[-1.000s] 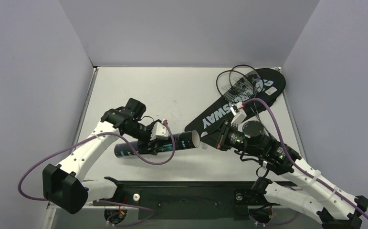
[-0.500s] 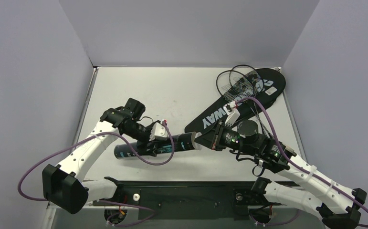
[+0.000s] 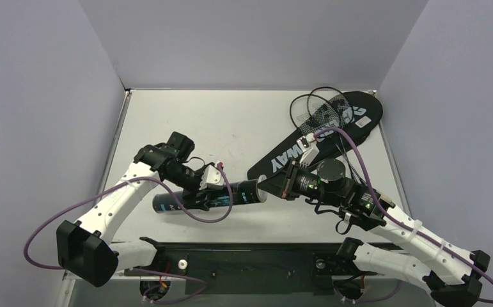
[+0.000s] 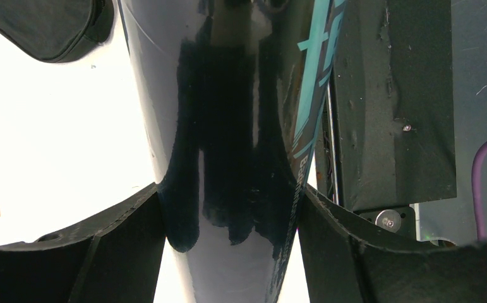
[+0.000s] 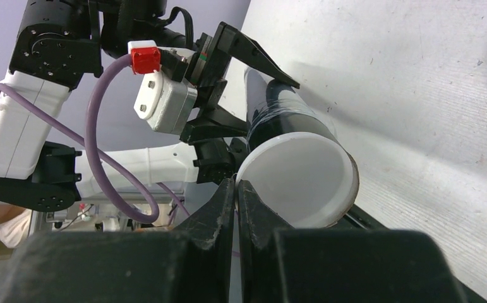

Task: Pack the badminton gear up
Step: Close the lid on the shuttle tube.

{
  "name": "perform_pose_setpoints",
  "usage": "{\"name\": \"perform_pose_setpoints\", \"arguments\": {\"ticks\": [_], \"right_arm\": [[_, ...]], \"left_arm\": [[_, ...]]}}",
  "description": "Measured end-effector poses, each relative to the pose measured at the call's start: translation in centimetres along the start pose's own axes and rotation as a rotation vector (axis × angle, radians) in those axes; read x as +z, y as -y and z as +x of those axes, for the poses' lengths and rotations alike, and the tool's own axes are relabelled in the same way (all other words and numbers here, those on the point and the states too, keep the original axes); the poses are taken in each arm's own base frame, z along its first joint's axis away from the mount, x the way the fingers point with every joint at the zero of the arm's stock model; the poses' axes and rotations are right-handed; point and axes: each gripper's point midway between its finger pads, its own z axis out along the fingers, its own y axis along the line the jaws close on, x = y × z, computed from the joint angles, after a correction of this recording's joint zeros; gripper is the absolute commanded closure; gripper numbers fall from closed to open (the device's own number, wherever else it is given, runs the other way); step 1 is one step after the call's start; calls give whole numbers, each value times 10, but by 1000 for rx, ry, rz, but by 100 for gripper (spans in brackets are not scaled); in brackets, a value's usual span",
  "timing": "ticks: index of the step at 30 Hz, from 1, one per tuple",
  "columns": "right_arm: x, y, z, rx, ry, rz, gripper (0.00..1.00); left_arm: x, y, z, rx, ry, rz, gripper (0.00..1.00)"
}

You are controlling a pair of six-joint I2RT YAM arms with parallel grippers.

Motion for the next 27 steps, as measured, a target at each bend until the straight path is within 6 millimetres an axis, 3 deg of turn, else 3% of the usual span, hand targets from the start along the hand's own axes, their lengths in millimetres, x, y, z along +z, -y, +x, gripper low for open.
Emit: {"name": "perform_pose_setpoints", "arguments": {"ticks": [19,27], "right_arm": [[0,10,8,34,-7,11,100],[3,4,6,39,1,-26,100]], "left_arm": [[0,0,0,0,0,-1,77],[0,0,0,-1,0,-1,77]]}}
